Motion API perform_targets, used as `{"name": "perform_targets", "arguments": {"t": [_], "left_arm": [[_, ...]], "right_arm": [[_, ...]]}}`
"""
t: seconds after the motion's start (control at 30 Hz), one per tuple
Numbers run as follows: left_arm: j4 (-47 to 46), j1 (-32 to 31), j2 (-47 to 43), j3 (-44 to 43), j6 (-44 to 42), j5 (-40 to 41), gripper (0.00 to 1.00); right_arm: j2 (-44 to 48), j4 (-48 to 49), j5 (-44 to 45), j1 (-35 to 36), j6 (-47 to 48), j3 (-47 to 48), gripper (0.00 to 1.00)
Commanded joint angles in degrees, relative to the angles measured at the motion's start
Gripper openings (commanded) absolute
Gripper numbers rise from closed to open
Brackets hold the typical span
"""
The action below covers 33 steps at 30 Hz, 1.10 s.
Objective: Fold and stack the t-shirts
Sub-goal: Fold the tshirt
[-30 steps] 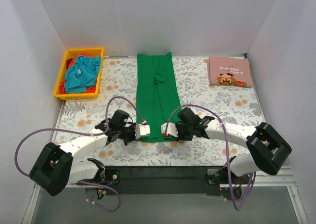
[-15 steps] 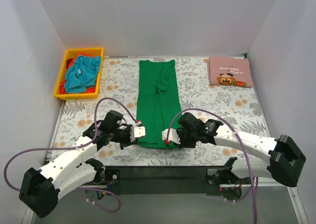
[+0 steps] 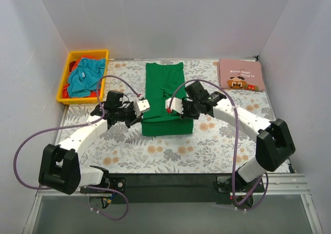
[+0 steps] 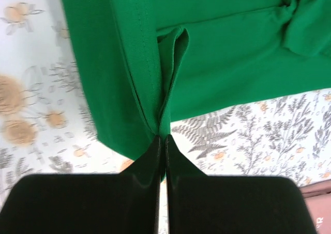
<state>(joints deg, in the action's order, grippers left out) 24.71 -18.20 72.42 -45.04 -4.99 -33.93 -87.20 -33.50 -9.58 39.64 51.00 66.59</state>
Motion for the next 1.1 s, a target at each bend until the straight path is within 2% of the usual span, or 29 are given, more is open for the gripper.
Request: {"name": "perform_targets", "arguments": {"t": [0.0, 0.47, 0.6, 0.63, 0.67, 0.7, 0.73, 0.77, 0.8, 0.87, 0.93, 1.07], "left_arm": [[-8.3, 1.8, 4.5, -4.3, -1.8, -1.0, 0.00], [-16.4, 5.8, 28.1, -21.6, -3.0, -1.2, 0.00], [-19.9, 6.6, 33.2, -24.9, -0.5, 0.4, 0.00], [-21.1, 6.7, 35.0, -26.2, 0.1, 0.9, 0.00], [-21.1, 6.9, 35.9, -26.9, 0.4, 2.3, 0.04], [-21.4, 6.9, 36.4, -27.4, 0.6, 3.0, 0.20], [-23.5, 7.2, 36.4, -27.5, 2.6, 3.4, 0.33], [-24.3, 7.7, 35.7, -27.1, 3.8, 3.5, 0.62], [-24.4, 7.9, 35.1, -26.9, 4.5, 3.9, 0.71], [-25.9, 8.3, 33.3, -26.0, 7.2, 3.8, 0.78], [-25.2, 8.7, 29.8, -24.8, 8.3, 2.8, 0.79], [-22.4, 9.1, 21.1, -17.1, 8.9, -1.2, 0.76]], "right_arm": [[-5.1, 0.3, -0.7, -2.1, 5.7, 4.8, 0.01], [-24.9, 1.5, -2.4, -9.1, 10.4, 25.7, 0.01], [-31.2, 2.6, -1.8, -9.9, 10.3, 31.6, 0.01], [-32.1, 3.5, -0.3, -9.9, 9.8, 32.3, 0.05], [-32.9, 4.6, 0.4, -9.9, 9.3, 33.1, 0.15], [-33.9, 4.9, 1.0, -10.2, 8.4, 33.8, 0.25], [-34.1, 5.5, 1.5, -10.4, 7.8, 34.8, 0.47], [-34.0, 6.1, 1.7, -10.6, 7.2, 35.1, 0.55], [-33.2, 6.3, 1.9, -11.1, 6.0, 35.3, 0.61], [-31.6, 6.8, 2.6, -11.6, 5.0, 34.7, 0.67], [-28.3, 6.7, 2.6, -12.1, 3.7, 33.9, 0.70], [-18.2, 6.0, -0.9, -12.7, 1.9, 26.5, 0.67]]}}
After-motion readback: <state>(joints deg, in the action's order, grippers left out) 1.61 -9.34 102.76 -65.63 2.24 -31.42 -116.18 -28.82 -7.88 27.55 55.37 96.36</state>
